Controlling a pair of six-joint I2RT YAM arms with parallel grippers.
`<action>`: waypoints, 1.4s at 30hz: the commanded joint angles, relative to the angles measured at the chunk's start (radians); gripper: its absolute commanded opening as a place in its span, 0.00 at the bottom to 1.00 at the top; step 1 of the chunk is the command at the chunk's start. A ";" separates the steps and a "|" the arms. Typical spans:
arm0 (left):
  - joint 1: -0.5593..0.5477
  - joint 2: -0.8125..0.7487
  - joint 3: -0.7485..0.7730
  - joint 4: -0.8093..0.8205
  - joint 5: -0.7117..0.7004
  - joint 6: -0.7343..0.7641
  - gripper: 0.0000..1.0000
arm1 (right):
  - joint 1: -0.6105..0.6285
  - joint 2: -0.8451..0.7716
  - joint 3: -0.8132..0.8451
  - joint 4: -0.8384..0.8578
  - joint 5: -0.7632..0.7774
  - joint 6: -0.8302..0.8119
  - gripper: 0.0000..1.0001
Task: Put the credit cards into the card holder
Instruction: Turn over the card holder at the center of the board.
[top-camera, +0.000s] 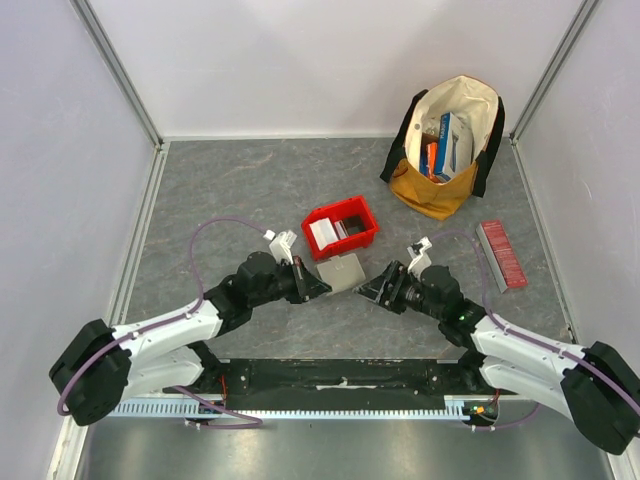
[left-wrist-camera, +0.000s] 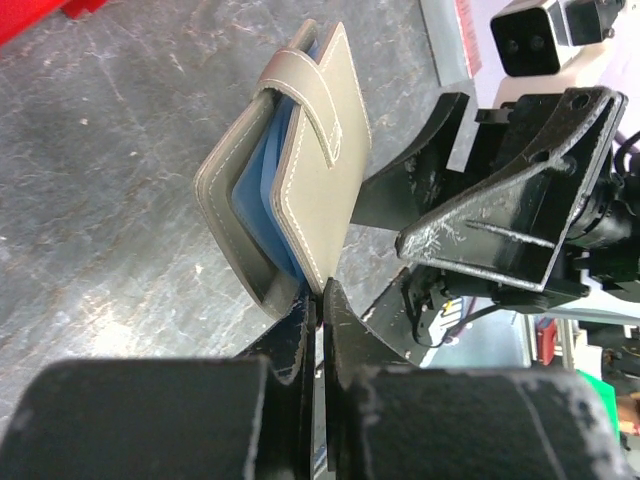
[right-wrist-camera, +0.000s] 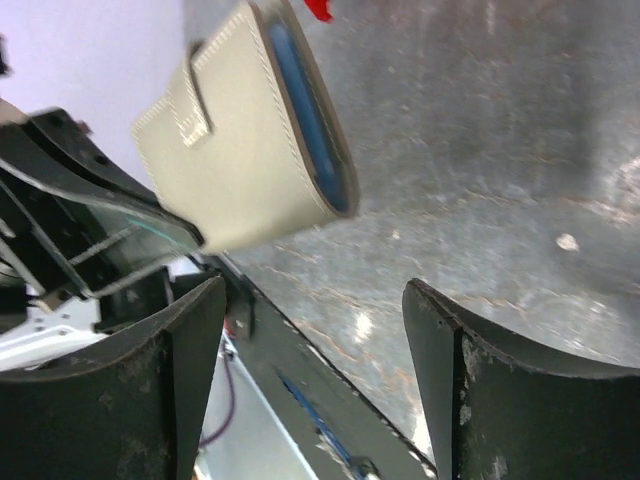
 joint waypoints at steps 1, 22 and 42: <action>-0.018 -0.040 0.010 0.042 -0.023 -0.091 0.02 | 0.006 0.012 -0.004 0.205 0.043 0.123 0.79; -0.025 -0.036 0.018 0.214 0.151 -0.157 0.04 | 0.006 0.080 -0.009 0.502 0.044 0.160 0.19; 0.240 -0.030 0.118 0.131 0.445 -0.056 0.80 | 0.006 -0.130 0.014 0.261 0.020 0.061 0.07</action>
